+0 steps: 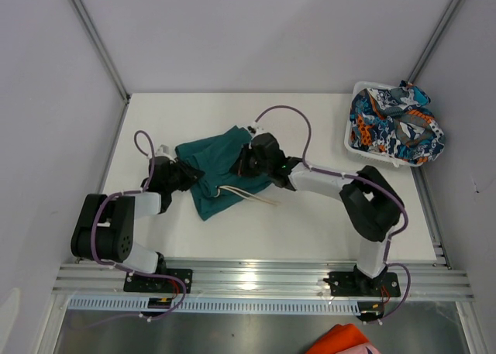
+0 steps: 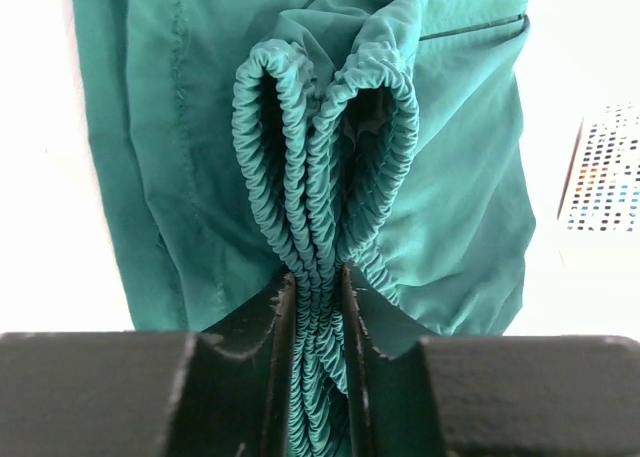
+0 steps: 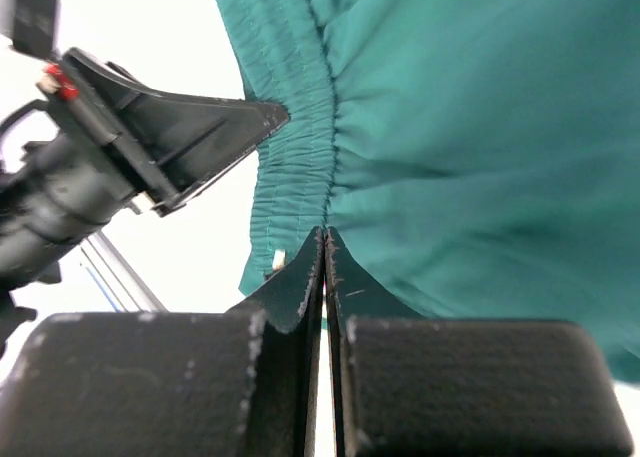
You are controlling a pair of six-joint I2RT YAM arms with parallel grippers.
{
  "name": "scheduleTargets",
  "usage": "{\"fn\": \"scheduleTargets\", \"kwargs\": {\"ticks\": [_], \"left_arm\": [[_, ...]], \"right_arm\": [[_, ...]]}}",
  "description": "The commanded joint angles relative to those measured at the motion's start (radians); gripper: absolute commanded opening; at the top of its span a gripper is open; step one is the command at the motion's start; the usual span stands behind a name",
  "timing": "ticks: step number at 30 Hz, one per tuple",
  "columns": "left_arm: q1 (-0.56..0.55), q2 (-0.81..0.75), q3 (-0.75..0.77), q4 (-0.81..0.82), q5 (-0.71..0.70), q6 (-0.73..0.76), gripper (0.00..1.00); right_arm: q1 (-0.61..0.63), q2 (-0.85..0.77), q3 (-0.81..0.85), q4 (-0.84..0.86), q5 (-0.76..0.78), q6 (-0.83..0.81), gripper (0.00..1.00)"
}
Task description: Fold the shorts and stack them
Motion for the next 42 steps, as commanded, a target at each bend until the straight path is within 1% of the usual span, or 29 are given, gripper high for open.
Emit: {"fn": "scheduleTargets", "kwargs": {"ticks": [1,3,4,5,9,12,17,19,20,21,23,25,27,28,30,31,32,33,34,35,36,38,40,42], "left_arm": [[-0.004,0.007,0.057,0.031,0.012,0.045,0.23],[-0.003,0.007,0.068,0.021,0.026,0.053,0.16],[-0.003,0.009,0.083,0.019,0.05,0.056,0.05],[-0.001,0.007,0.085,0.015,0.063,0.058,0.01],[0.006,-0.008,0.108,0.015,0.155,0.044,0.0],[0.012,-0.023,0.128,0.007,0.222,0.02,0.0],[0.032,-0.059,0.166,-0.005,0.316,-0.04,0.0],[0.048,-0.06,0.151,0.025,0.383,-0.1,0.0],[0.064,-0.062,0.142,0.08,0.403,-0.123,0.0],[0.065,-0.065,0.125,0.099,0.422,-0.163,0.0],[0.115,-0.066,0.097,0.148,0.465,-0.186,0.0],[0.138,-0.06,0.067,0.153,0.494,-0.195,0.0],[0.17,-0.027,0.025,0.224,0.515,-0.227,0.0],[0.18,-0.004,-0.005,0.314,0.543,-0.244,0.0],[0.209,0.097,-0.036,0.41,0.578,-0.295,0.0],[0.218,0.136,-0.064,0.533,0.607,-0.318,0.0],[0.23,0.177,-0.077,0.595,0.62,-0.353,0.0],[0.235,0.256,-0.084,0.645,0.627,-0.367,0.0],[0.236,0.297,-0.091,0.736,0.634,-0.381,0.0],[0.235,0.334,-0.09,0.784,0.647,-0.411,0.0],[0.235,0.402,-0.088,0.871,0.654,-0.43,0.0],[0.235,0.461,-0.088,0.956,0.673,-0.488,0.0],[0.235,0.513,-0.088,1.022,0.68,-0.51,0.0],[0.235,0.521,-0.088,1.009,0.678,-0.504,0.0]], "right_arm": [[-0.043,-0.139,-0.063,0.018,0.047,-0.046,0.0],[-0.077,-0.177,-0.098,0.0,0.041,-0.06,0.0],[-0.089,-0.18,-0.104,-0.009,0.036,-0.073,0.0],[-0.109,-0.183,-0.108,-0.032,0.031,-0.077,0.0],[-0.145,-0.194,-0.181,-0.025,0.041,-0.102,0.0],[-0.174,-0.18,-0.206,0.003,0.024,-0.1,0.0],[-0.191,-0.119,-0.157,0.014,-0.031,-0.108,0.01],[-0.194,-0.084,-0.128,0.009,-0.036,-0.109,0.01],[-0.194,-0.075,-0.121,0.0,-0.035,-0.111,0.01],[-0.195,-0.064,-0.12,-0.003,-0.036,-0.109,0.01],[-0.198,-0.048,-0.13,-0.006,-0.036,-0.106,0.01],[-0.2,-0.053,-0.155,0.01,-0.033,-0.099,0.01],[-0.205,-0.076,-0.204,0.047,-0.032,-0.091,0.01],[-0.206,-0.082,-0.215,0.055,-0.029,-0.087,0.01],[-0.211,-0.096,-0.226,0.055,-0.025,-0.088,0.01],[-0.211,-0.101,-0.226,0.056,-0.025,-0.088,0.01],[-0.214,-0.108,-0.227,0.06,-0.025,-0.088,0.01],[-0.212,-0.11,-0.229,0.064,-0.035,-0.088,0.01],[-0.212,-0.113,-0.226,0.076,-0.039,-0.086,0.01],[-0.214,-0.111,-0.221,0.078,-0.042,-0.08,0.01],[-0.214,-0.11,-0.21,0.081,-0.047,-0.079,0.01],[-0.214,-0.101,-0.198,0.086,-0.065,-0.07,0.01],[-0.214,-0.094,-0.186,0.081,-0.07,-0.067,0.01],[-0.214,-0.082,-0.183,0.079,-0.073,-0.062,0.01]]}}
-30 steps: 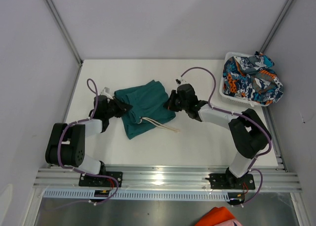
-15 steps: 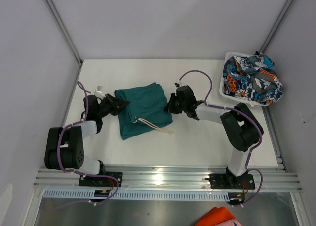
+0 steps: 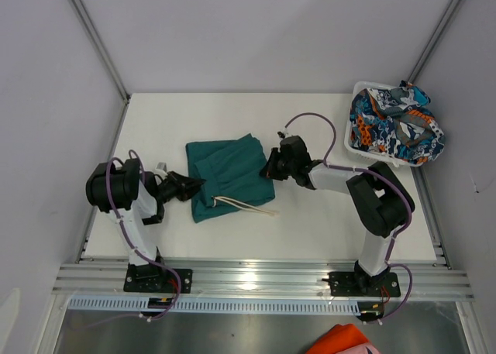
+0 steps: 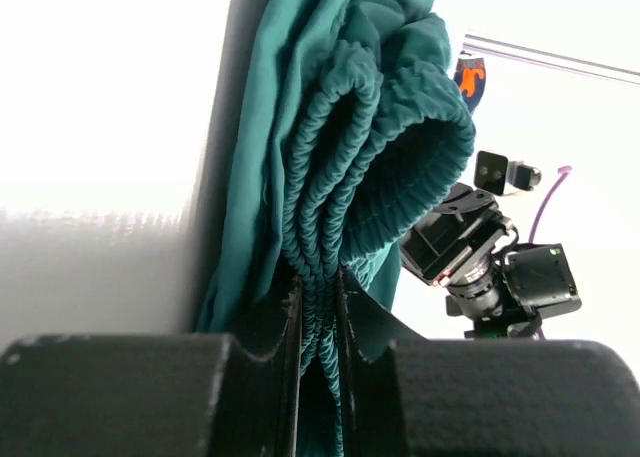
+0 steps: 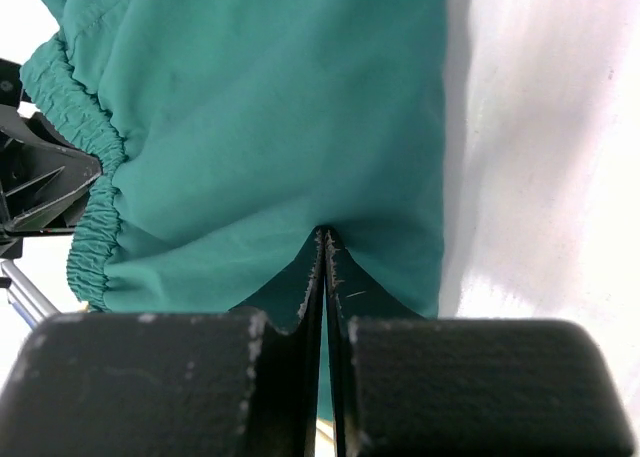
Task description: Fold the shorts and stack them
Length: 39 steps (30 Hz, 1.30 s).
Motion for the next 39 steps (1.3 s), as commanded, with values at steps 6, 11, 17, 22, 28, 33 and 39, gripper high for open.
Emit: {"fn": "scheduleTargets", "kwargs": {"ticks": [6,11,17,22,28,33,39], "left_arm": [[0.015,-0.086,-0.003,0.038,0.009,0.098,0.0],[0.017,-0.29,0.055,-0.31,-0.068,0.32,0.0],[0.006,-0.45,0.153,-0.734,-0.278,0.552,0.0],[-0.041,-0.462,0.249,-0.938,-0.407,0.675,0.0],[-0.087,-0.455,0.313,-1.024,-0.525,0.733,0.0],[-0.127,-0.458,0.37,-1.085,-0.596,0.772,0.01],[-0.23,-0.421,0.501,-1.194,-0.703,0.862,0.03]], "right_arm": [[-0.002,0.019,0.05,0.007,-0.009,0.006,0.01],[-0.002,0.073,0.032,-0.011,-0.018,0.008,0.01],[0.046,0.038,-0.088,0.049,0.003,0.032,0.01],[0.136,0.022,-0.15,0.076,0.042,0.036,0.01],[0.216,-0.021,-0.143,0.064,0.068,0.011,0.04],[0.221,-0.087,-0.114,0.007,0.048,-0.072,0.05],[0.184,-0.16,-0.046,-0.085,0.042,-0.136,0.11]]}}
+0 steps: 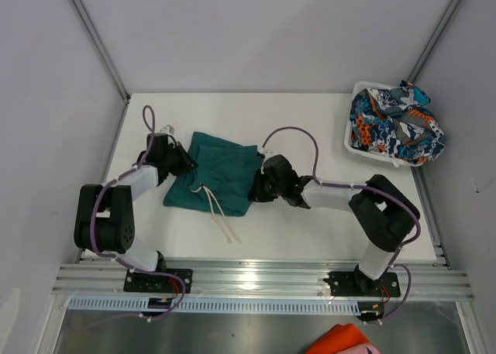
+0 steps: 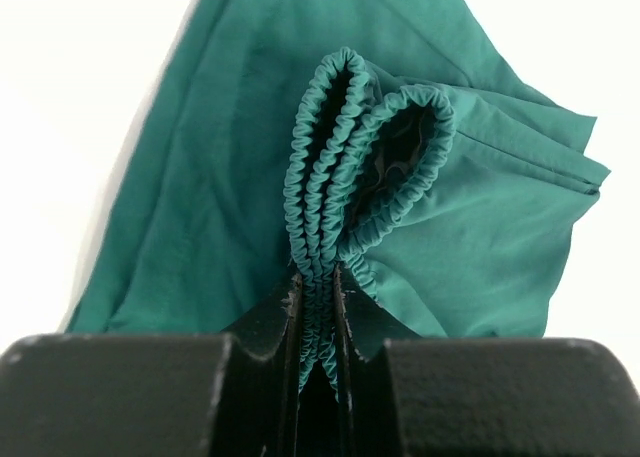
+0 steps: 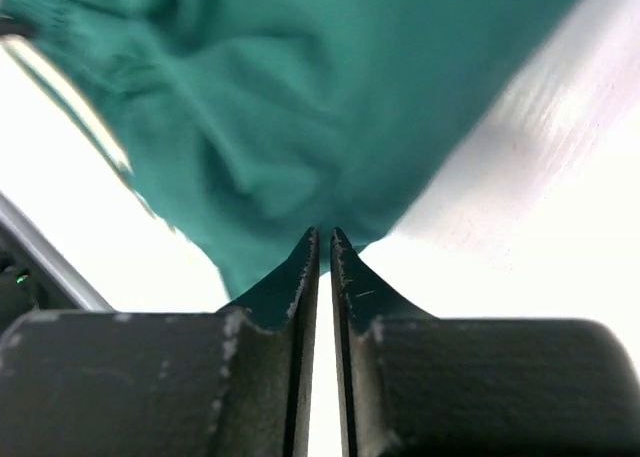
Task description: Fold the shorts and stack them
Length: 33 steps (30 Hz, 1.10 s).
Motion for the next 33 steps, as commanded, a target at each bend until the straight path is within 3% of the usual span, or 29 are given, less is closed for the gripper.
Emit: {"fn": "scheduleTargets", "kwargs": {"ticks": [1,9,12,17,22,26,27,33], "left_arm": [[-0.06,0.019,0.114,-0.092,-0.112,0.096,0.04],[-0.063,0.056,0.245,-0.161,-0.152,0.14,0.13],[-0.064,0.049,0.26,-0.158,-0.114,0.139,0.08],[-0.081,0.02,0.26,-0.166,-0.023,0.093,0.08],[-0.118,-0.047,0.286,-0.239,-0.031,0.031,0.08],[-0.135,-0.081,0.364,-0.324,-0.049,0.013,0.08],[-0.136,-0.079,0.379,-0.359,-0.058,0.016,0.09],[-0.136,-0.049,0.418,-0.396,-0.071,0.022,0.09]], "right_arm": [[-0.066,-0.083,0.07,-0.055,-0.019,-0.07,0.13],[-0.183,-0.068,0.222,-0.15,-0.088,-0.113,0.13],[-0.2,-0.031,0.25,-0.138,-0.105,-0.097,0.13],[-0.205,0.003,0.256,-0.089,-0.135,-0.068,0.17],[-0.173,-0.037,0.161,-0.02,-0.11,-0.05,0.24],[-0.121,-0.083,0.075,0.034,-0.001,-0.053,0.31],[-0.111,-0.089,0.06,0.055,0.036,-0.051,0.37],[-0.055,-0.107,0.017,0.065,0.136,-0.082,0.54]]}}
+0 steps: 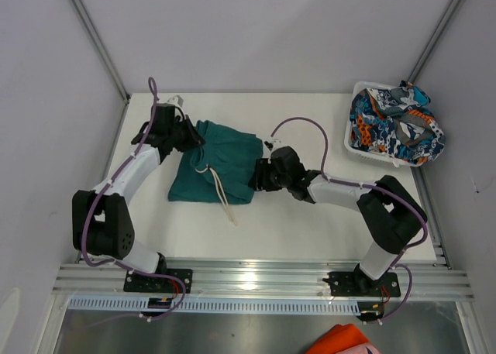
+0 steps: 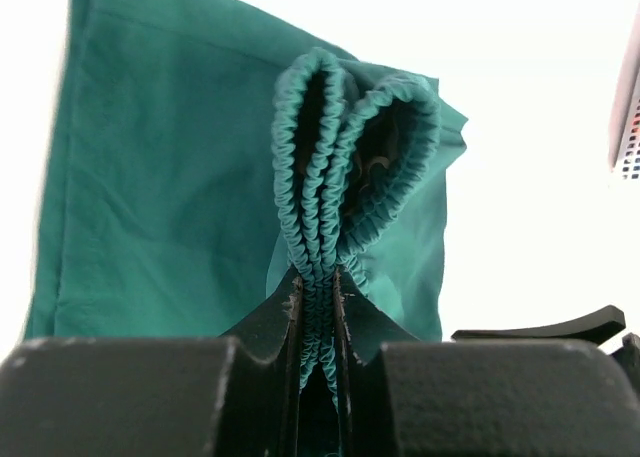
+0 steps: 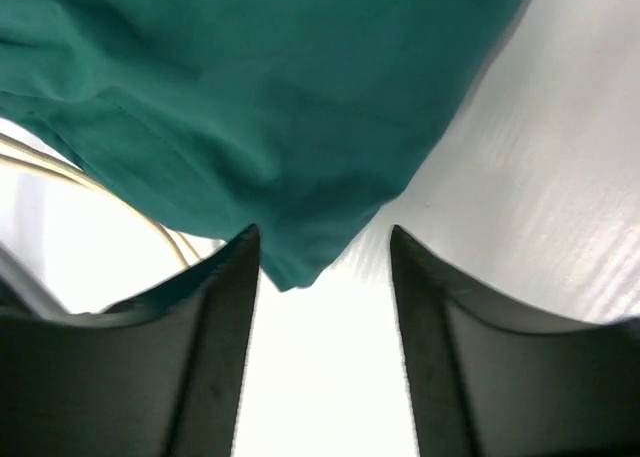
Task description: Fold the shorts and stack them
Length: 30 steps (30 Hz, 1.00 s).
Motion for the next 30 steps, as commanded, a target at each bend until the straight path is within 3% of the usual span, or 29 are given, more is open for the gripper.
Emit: {"fn": "scheduleTargets", "kwargs": {"ticks": [1,3,4,14,30], "left_arm": [[-0.003,-0.01,0.021,-0.033,0.007,-0.028,0.09],[-0.003,0.008,0.022,-0.033,0.021,-0.033,0.09],[-0.003,0.015,0.028,-0.038,0.029,-0.037,0.08],[-0.003,0.035,0.113,-0.137,0.001,-0.031,0.09],[-0.003,0.067,0.216,-0.248,-0.025,-0.016,0.1]], "right_arm": [[0.054,-0.067,-0.022,0.076,0.132,-0.05,0.59],[0.1,-0.081,-0.055,0.09,0.208,-0.073,0.7],[0.121,-0.087,-0.066,0.096,0.272,-0.098,0.71],[0.292,-0.037,-0.075,0.117,0.662,-0.188,0.73],[0.382,0.078,-0.014,0.191,0.713,-0.265,0.75]]}}
